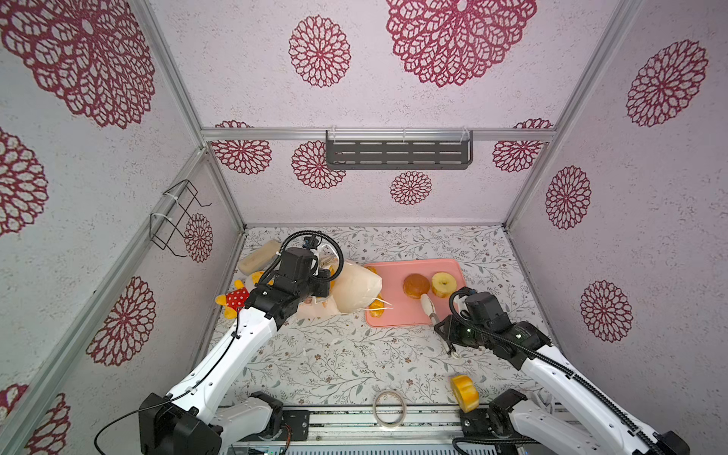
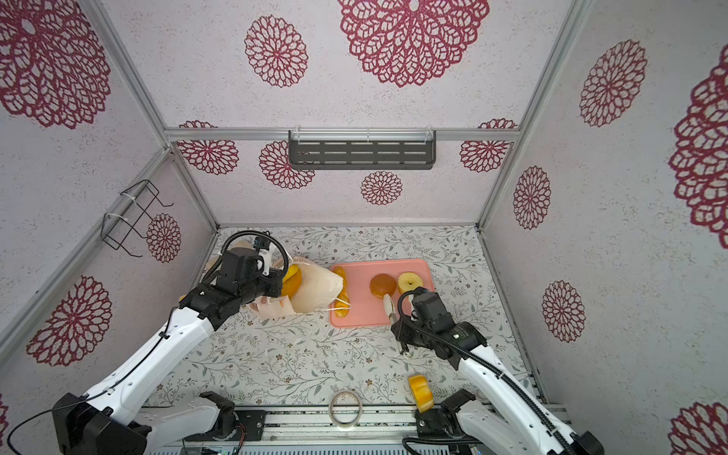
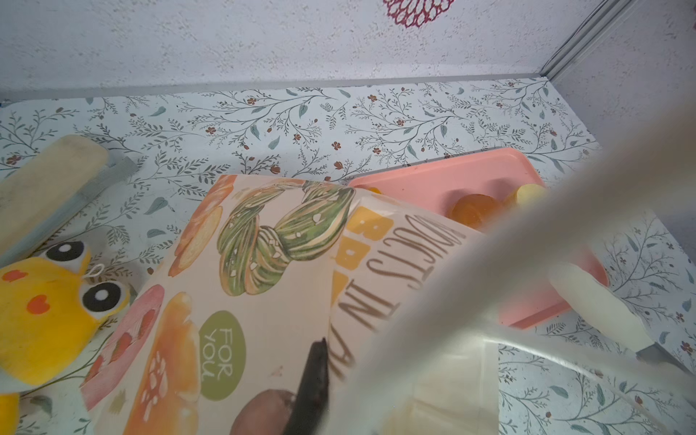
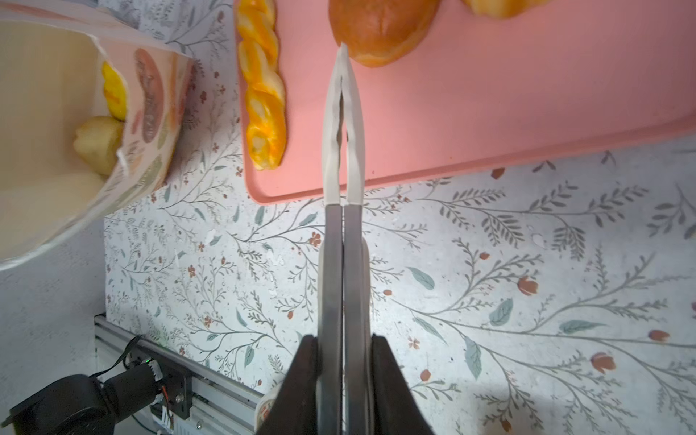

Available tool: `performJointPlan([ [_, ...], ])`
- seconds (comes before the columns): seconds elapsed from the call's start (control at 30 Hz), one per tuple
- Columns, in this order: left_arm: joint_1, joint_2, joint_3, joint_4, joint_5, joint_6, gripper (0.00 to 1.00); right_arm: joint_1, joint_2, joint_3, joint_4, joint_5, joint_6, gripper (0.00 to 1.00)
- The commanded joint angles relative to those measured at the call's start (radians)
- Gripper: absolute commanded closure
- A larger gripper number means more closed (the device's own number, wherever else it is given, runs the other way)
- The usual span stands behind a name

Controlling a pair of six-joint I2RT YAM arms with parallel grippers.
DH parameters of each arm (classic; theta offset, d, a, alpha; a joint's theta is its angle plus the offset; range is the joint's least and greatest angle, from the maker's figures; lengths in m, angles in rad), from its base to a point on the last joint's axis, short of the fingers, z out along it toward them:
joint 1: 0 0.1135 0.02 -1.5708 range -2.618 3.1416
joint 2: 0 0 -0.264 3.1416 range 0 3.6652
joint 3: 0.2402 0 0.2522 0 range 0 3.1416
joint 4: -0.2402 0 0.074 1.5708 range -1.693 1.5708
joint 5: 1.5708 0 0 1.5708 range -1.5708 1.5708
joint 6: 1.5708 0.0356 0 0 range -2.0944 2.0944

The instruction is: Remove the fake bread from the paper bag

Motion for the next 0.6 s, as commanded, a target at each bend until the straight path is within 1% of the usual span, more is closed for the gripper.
performJointPlan([
  [0.0, -0.002, -0.029, -0.016, -0.011, -0.007, 0.005, 1.0, -0.003, 0.003, 0.075, 0.015, -0.049, -0.037, 1.0],
  [0.23, -0.003, -0.051, -0.027, -0.008, 0.003, 0.021, 1.0, 0.0, 0.016, 0.164, 0.0, -0.137, -0.076, 1.0],
  [0.33, -0.003, -0.056, -0.03, -0.002, 0.007, 0.027, 1.0, 0.022, 0.039, 0.224, -0.024, -0.184, -0.106, 1.0],
  [0.43, -0.004, -0.059, -0.032, 0.007, 0.023, 0.031, 1.0, 0.091, 0.073, 0.287, -0.054, -0.187, -0.134, 1.0],
  [0.57, -0.004, -0.073, -0.041, 0.029, 0.061, 0.059, 1.0, 0.242, 0.143, 0.362, -0.088, -0.153, -0.167, 1.0],
])
